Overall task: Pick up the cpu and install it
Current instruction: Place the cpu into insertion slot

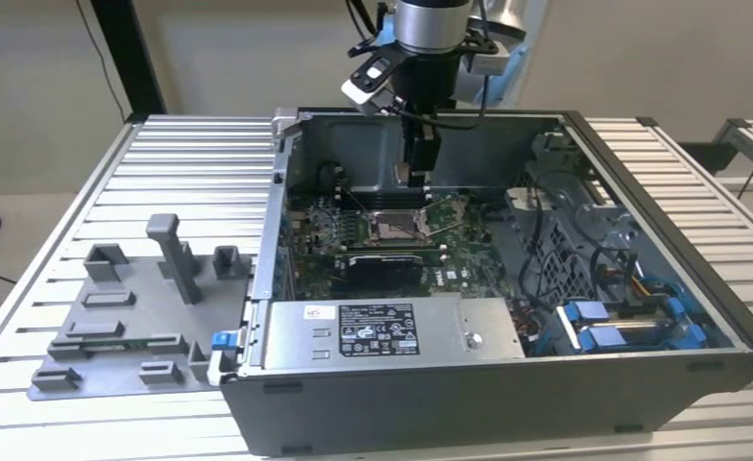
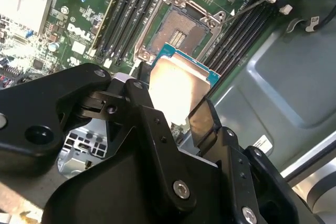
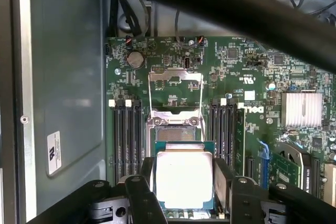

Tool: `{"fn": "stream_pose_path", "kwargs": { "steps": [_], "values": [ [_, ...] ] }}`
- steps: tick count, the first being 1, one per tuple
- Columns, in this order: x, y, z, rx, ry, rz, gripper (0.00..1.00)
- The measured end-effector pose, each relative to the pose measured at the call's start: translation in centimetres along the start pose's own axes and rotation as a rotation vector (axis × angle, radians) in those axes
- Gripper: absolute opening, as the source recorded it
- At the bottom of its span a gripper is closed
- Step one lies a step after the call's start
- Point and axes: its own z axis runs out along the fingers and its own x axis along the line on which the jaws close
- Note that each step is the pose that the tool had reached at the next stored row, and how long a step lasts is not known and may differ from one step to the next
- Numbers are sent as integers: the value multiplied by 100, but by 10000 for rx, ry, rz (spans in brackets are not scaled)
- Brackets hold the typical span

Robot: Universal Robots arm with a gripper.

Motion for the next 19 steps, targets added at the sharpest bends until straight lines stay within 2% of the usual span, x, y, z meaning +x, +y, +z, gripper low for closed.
{"fn": "stream_pose_path", "kwargs": {
  "steps": [11, 15, 19],
  "values": [
    [1, -3, 105, 77, 7, 0, 0],
    [1, -4, 149, 78, 78, 2, 0],
    [1, -5, 198, 85, 107, 3, 0]
  ]
}}
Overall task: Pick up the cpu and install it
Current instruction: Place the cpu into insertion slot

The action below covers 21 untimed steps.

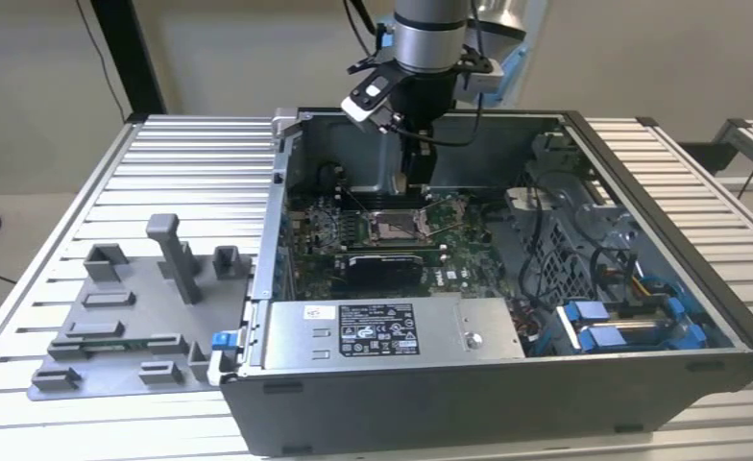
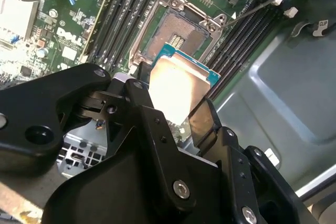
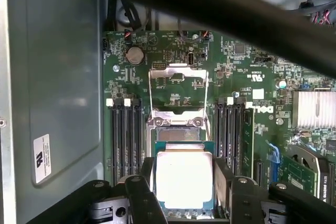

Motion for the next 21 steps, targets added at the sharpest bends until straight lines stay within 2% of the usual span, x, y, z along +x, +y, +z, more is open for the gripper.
{"fn": "stream_pose_path", "kwargs": {
  "steps": [12, 21],
  "values": [
    [16, -3, 160, 3, 83, 2, 0],
    [26, -5, 226, 10, 98, -9, 0]
  ]
}}
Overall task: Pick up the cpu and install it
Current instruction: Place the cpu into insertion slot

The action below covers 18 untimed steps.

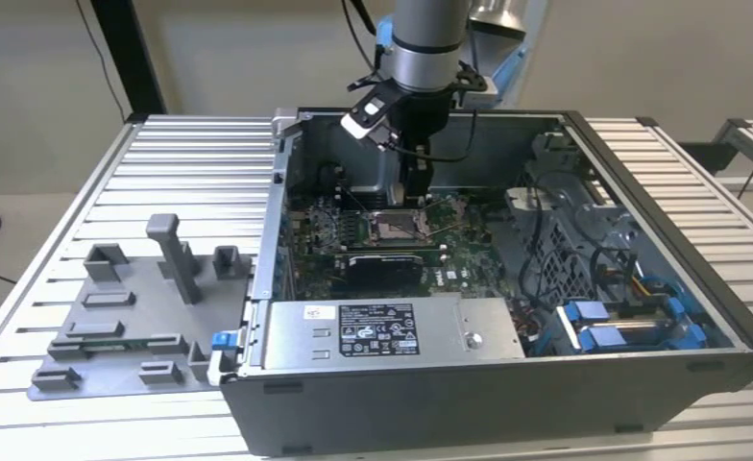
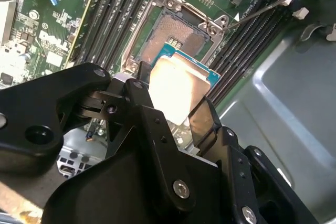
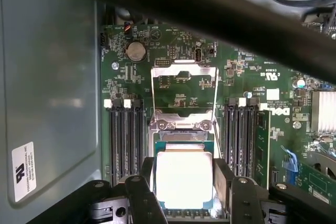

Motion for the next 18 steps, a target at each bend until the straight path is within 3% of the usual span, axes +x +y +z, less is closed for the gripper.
{"fn": "stream_pose_path", "kwargs": {
  "steps": [18],
  "values": [
    [14, -38, 199, 4, 0, -3, 0]
  ]
}}
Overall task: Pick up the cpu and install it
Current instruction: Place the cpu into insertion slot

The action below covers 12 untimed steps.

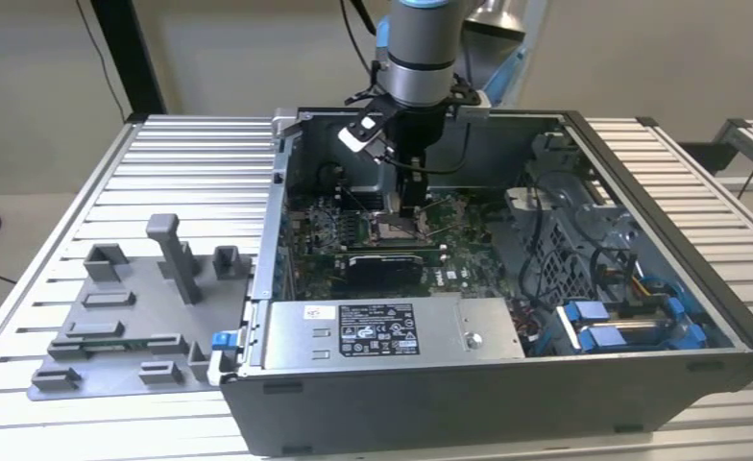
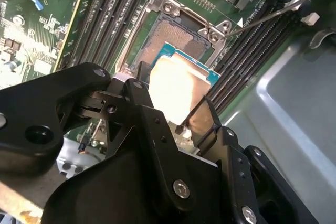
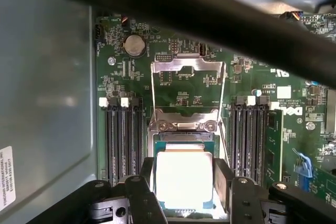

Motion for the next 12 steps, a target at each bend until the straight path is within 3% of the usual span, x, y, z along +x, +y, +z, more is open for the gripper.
{"fn": "stream_pose_path", "kwargs": {
  "steps": [12],
  "values": [
    [-5, -27, 160, 6, 0, -1, 0]
  ]
}}
